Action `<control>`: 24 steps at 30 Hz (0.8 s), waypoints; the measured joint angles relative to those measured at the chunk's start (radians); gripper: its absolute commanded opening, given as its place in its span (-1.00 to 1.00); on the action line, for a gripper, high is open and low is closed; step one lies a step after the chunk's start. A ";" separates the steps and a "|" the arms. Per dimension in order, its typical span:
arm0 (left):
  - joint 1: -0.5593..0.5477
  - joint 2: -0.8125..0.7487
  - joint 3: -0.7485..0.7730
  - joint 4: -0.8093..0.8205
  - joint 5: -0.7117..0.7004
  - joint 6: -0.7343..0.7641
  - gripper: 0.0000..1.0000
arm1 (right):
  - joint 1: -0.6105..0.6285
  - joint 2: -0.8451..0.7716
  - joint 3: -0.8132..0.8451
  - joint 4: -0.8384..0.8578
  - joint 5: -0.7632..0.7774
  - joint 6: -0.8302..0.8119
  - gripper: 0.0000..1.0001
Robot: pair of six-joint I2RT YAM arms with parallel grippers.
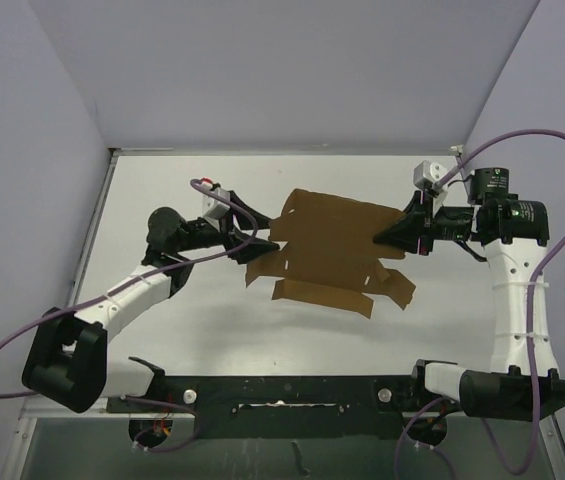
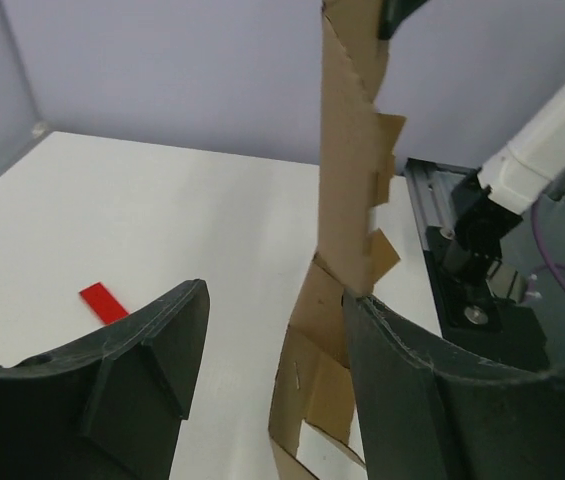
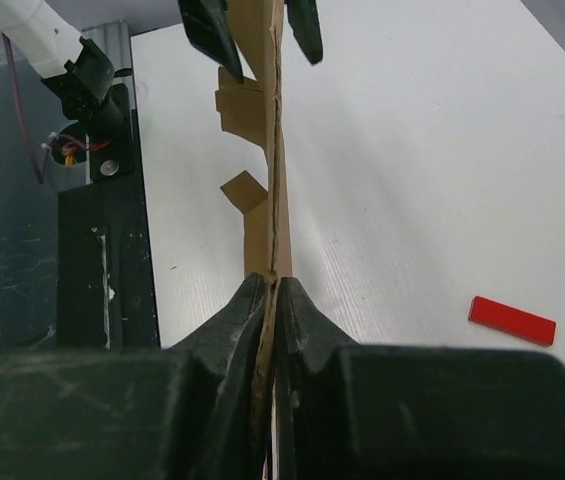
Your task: Fold the paper box
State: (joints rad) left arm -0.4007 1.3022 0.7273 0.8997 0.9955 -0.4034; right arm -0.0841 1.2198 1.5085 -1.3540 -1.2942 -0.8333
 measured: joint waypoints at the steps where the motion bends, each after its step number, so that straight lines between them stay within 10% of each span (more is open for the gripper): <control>1: -0.016 0.011 0.006 0.003 0.019 0.007 0.09 | 0.001 0.000 0.007 -0.012 -0.003 -0.011 -1.00; 15: -0.082 0.115 0.052 0.100 0.125 0.024 -0.04 | 0.001 -0.003 0.037 -0.060 -0.040 -0.059 -1.00; 24: -0.134 0.189 0.111 0.187 0.130 -0.019 -1.00 | -0.001 -0.019 0.037 -0.060 -0.054 -0.058 -1.00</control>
State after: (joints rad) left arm -0.5343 1.4910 0.8387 1.0863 1.1252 -0.4229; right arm -0.0849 1.2011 1.5455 -1.4139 -1.3479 -0.8909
